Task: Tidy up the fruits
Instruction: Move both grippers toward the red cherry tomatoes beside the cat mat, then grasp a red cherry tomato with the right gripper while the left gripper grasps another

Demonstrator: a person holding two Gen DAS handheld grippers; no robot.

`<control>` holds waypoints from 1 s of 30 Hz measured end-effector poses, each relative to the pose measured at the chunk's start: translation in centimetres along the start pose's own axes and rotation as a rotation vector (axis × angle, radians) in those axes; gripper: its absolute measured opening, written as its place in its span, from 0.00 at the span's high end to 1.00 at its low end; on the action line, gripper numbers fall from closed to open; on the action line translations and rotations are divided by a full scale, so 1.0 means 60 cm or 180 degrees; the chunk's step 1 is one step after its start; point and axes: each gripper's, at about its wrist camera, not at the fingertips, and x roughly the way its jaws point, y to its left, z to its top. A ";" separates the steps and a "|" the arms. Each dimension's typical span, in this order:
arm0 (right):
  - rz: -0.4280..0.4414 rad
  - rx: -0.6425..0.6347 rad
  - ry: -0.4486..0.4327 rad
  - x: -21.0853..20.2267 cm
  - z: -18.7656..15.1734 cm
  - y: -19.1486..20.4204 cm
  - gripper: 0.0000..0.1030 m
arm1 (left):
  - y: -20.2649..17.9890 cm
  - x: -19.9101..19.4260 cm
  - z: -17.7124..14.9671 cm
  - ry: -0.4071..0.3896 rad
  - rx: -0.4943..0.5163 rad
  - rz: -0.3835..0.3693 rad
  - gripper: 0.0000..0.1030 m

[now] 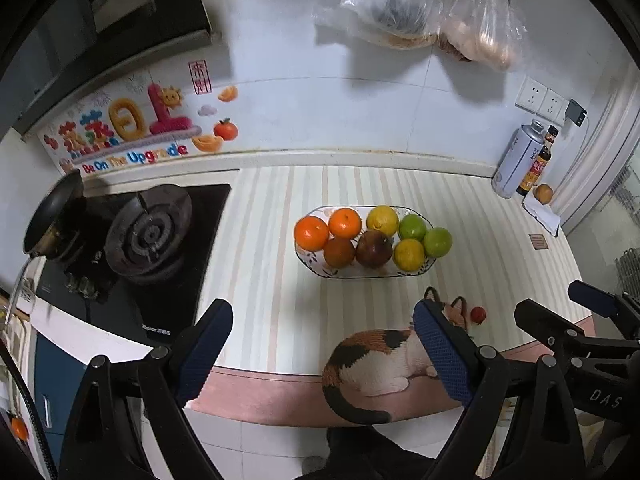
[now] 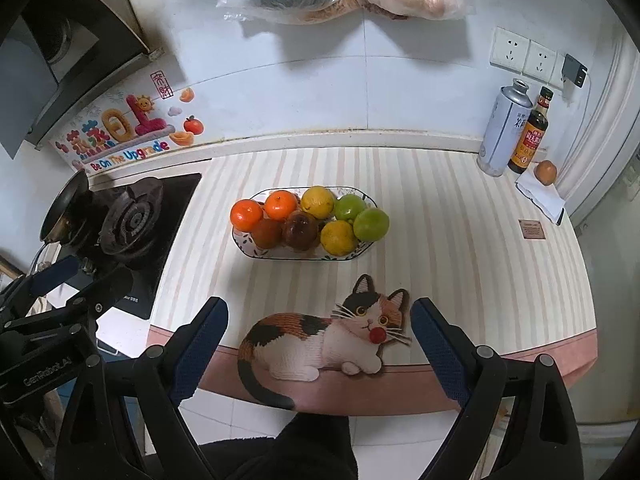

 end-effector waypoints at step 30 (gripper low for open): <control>-0.0005 0.1208 0.0689 0.339 -0.077 -0.263 0.53 | -0.158 0.277 -0.010 0.0845 0.0748 0.0109 0.01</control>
